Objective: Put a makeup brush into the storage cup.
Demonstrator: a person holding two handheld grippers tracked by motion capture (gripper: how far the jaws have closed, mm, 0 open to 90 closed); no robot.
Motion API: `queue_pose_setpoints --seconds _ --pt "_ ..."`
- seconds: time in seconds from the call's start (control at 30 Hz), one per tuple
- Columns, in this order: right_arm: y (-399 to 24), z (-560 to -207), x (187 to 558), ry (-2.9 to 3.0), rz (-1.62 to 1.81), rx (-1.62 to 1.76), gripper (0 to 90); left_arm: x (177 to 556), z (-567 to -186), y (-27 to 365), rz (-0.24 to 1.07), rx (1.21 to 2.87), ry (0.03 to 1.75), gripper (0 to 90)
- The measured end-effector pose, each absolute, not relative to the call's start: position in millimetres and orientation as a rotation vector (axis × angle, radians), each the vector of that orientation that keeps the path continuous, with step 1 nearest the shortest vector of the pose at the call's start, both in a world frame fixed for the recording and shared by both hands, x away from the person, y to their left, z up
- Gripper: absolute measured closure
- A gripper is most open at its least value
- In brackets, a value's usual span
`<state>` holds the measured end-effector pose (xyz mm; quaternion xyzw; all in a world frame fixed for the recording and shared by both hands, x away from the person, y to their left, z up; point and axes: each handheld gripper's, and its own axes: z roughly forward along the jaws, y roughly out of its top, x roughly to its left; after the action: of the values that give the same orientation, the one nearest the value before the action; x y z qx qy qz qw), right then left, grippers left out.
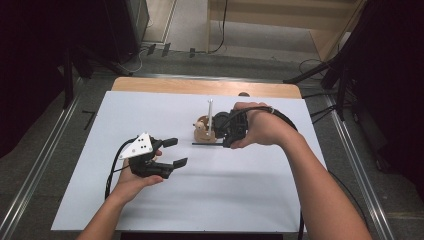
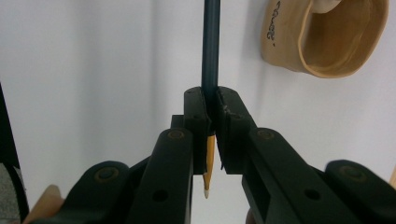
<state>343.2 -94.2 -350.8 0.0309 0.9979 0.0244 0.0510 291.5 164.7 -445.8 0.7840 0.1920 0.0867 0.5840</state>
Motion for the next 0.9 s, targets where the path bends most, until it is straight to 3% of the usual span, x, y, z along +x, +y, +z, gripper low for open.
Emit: queue_pose_setpoints --seconds 0.3,0.9 --pt "-83.4 -351.2 339.0 3.039 0.066 0.027 84.6 289.4 -445.9 162.2 0.176 1.802 0.438 44.4" --pt "-68.3 -352.8 334.1 3.046 0.063 -0.068 84.6 289.3 -449.7 157.4 0.128 1.82 0.423 58.3"
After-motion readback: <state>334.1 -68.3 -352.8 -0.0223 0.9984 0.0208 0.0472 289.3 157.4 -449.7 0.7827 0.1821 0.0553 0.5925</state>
